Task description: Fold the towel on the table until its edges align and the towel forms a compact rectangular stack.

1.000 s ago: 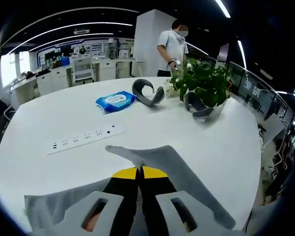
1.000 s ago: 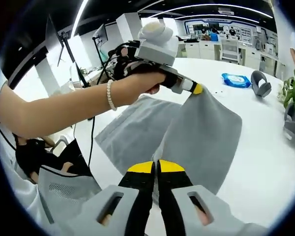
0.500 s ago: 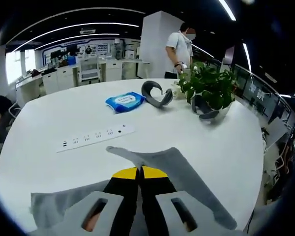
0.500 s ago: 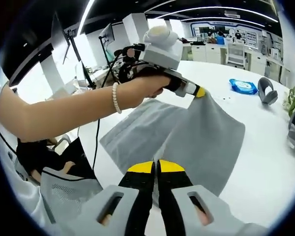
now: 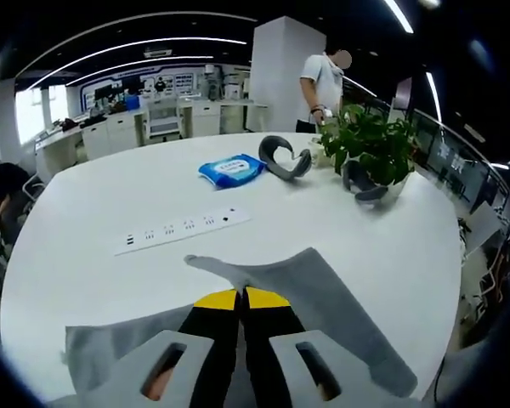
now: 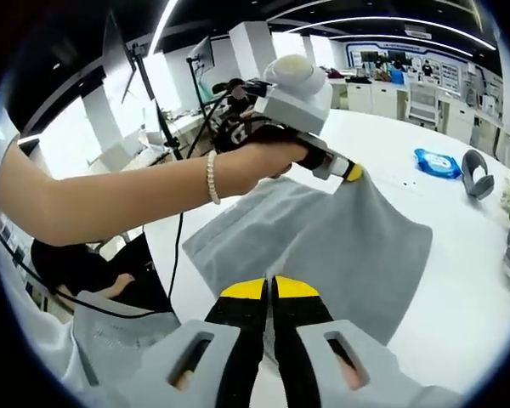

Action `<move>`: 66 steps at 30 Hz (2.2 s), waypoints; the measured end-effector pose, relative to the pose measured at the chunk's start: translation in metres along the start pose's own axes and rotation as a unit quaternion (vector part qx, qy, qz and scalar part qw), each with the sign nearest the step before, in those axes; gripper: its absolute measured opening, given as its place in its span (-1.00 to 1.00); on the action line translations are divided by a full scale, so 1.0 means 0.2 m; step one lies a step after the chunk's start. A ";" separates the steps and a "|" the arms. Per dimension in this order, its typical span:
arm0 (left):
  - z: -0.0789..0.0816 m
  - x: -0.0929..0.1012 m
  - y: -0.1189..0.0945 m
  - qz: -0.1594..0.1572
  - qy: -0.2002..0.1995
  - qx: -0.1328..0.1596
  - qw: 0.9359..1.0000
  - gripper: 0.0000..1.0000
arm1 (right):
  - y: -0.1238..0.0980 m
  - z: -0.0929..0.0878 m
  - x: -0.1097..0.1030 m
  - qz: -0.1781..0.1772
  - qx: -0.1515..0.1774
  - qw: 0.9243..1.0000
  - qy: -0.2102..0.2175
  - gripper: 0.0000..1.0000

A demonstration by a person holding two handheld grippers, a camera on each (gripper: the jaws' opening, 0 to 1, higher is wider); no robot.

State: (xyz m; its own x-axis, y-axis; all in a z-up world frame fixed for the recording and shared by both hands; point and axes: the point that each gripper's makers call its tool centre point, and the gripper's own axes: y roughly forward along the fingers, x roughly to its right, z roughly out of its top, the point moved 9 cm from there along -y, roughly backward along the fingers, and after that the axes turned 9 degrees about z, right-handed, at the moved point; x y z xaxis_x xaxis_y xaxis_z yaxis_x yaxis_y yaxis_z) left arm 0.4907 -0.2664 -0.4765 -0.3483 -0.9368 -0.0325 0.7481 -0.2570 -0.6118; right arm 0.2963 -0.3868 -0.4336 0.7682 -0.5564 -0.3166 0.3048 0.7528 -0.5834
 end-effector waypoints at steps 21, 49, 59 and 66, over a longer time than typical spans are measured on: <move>-0.01 -0.16 -0.09 0.022 -0.001 0.007 1.000 -0.98 | 0.10 0.06 -0.09 0.030 0.001 1.000 -0.009 -1.00; -0.06 -0.36 -0.20 0.057 -0.009 0.006 0.998 -0.98 | 0.26 0.15 -0.22 0.068 -0.005 0.997 -0.040 -1.00; -0.07 -0.42 -0.24 0.065 -0.010 0.008 0.998 -0.98 | 0.32 0.19 -0.28 0.084 -0.008 0.995 -0.055 -1.00; -0.07 -0.48 -0.27 0.072 -0.011 0.014 0.997 -0.98 | 0.36 0.21 -0.31 0.095 -0.006 0.994 -0.058 -1.00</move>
State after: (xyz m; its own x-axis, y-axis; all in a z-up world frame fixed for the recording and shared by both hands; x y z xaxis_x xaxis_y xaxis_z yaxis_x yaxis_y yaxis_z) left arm 0.4746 -0.1589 -0.4515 -0.2243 -0.9692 -0.1017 0.8054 -0.1256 -0.5793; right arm 0.2944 -0.2827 -0.4242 0.8714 -0.3597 -0.3336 0.1420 0.8358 -0.5303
